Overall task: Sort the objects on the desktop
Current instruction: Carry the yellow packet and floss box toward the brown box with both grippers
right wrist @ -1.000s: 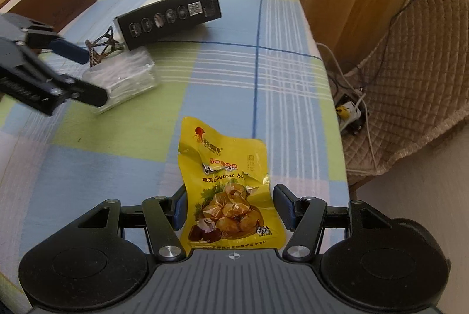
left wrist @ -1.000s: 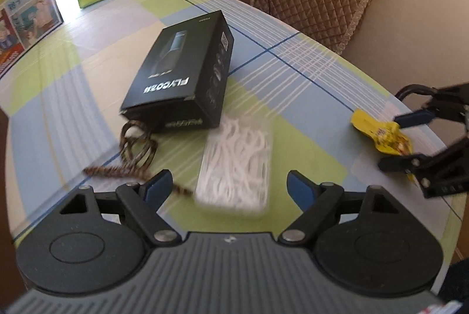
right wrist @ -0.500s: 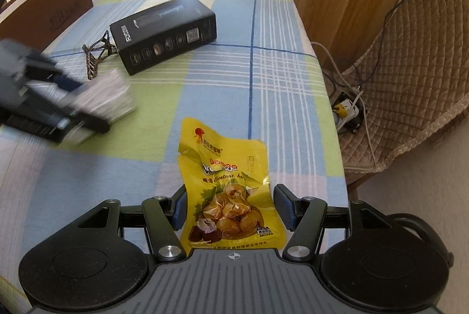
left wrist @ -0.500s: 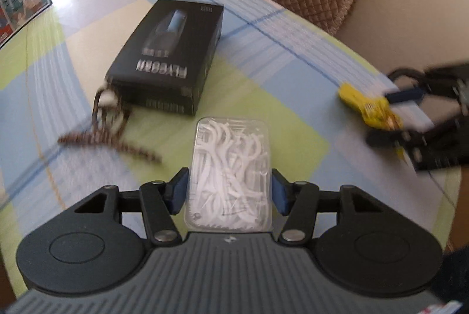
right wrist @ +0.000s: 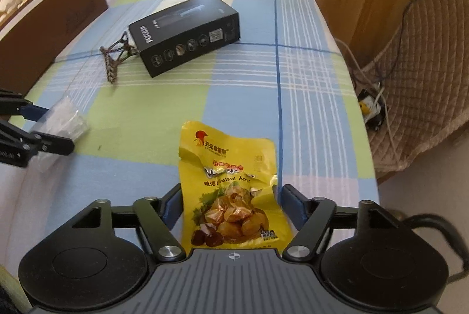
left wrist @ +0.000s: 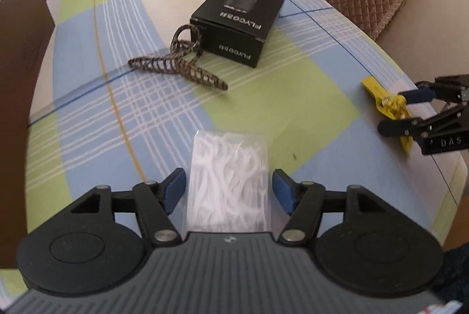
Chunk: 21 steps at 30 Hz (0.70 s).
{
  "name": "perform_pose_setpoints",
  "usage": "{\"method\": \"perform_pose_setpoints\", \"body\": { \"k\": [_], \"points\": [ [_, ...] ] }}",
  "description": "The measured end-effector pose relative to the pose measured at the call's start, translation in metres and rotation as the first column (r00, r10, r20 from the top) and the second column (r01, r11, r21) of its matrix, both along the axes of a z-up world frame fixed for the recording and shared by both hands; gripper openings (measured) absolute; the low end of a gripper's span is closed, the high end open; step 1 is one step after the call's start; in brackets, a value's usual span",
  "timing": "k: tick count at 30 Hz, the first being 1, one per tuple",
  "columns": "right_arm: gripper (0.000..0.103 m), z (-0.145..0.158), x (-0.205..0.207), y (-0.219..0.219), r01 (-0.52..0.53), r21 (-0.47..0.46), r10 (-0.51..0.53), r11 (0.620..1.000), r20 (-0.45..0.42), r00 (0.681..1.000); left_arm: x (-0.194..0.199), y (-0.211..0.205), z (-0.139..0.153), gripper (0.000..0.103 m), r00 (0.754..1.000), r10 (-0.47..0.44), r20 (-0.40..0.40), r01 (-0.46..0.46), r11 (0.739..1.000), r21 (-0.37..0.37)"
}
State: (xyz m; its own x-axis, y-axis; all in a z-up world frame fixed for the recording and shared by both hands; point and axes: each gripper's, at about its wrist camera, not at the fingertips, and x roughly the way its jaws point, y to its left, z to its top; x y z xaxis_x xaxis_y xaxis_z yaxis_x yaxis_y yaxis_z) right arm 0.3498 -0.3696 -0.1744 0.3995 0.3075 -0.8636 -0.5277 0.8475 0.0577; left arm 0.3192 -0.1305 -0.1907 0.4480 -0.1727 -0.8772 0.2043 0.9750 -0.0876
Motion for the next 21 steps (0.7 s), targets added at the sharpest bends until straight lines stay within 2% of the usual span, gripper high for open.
{"method": "perform_pose_setpoints", "body": {
  "k": [2, 3, 9, 10, 11, 21],
  "points": [
    [0.068, 0.000, 0.000, 0.002, -0.005, 0.004, 0.005, 1.000, 0.007, 1.000, 0.005, -0.006, -0.001, 0.059, 1.000, 0.001, 0.008, -0.001, 1.000, 0.003],
    [0.067, 0.000, 0.000, 0.004, -0.015, 0.004, 0.015, 1.000, 0.008, 1.000, 0.004, -0.007, -0.002, 0.053, 1.000, 0.005, 0.013, -0.005, 1.000, 0.009],
    [0.059, 0.008, -0.012, 0.015, -0.061, 0.016, 0.060, 0.998, 0.029, 0.998, -0.006, -0.004, 0.001, 0.053, 1.000, 0.000, 0.002, 0.000, 1.000, 0.005],
    [0.054, 0.010, -0.015, 0.017, -0.065, 0.022, 0.065, 0.998, 0.030, 0.997, -0.010, -0.001, 0.003, 0.053, 1.000, 0.007, 0.001, -0.007, 1.000, 0.003],
    [0.053, 0.012, -0.017, 0.020, -0.072, 0.026, 0.071, 0.997, 0.030, 0.997, -0.014, 0.001, 0.005, 0.053, 1.000, 0.015, 0.001, -0.015, 1.000, 0.000],
    [0.053, 0.041, -0.042, 0.064, -0.188, 0.077, 0.182, 0.979, 0.077, 0.980, -0.046, 0.031, 0.046, 0.053, 0.992, 0.097, 0.077, -0.095, 0.995, -0.022]
  ]
}}
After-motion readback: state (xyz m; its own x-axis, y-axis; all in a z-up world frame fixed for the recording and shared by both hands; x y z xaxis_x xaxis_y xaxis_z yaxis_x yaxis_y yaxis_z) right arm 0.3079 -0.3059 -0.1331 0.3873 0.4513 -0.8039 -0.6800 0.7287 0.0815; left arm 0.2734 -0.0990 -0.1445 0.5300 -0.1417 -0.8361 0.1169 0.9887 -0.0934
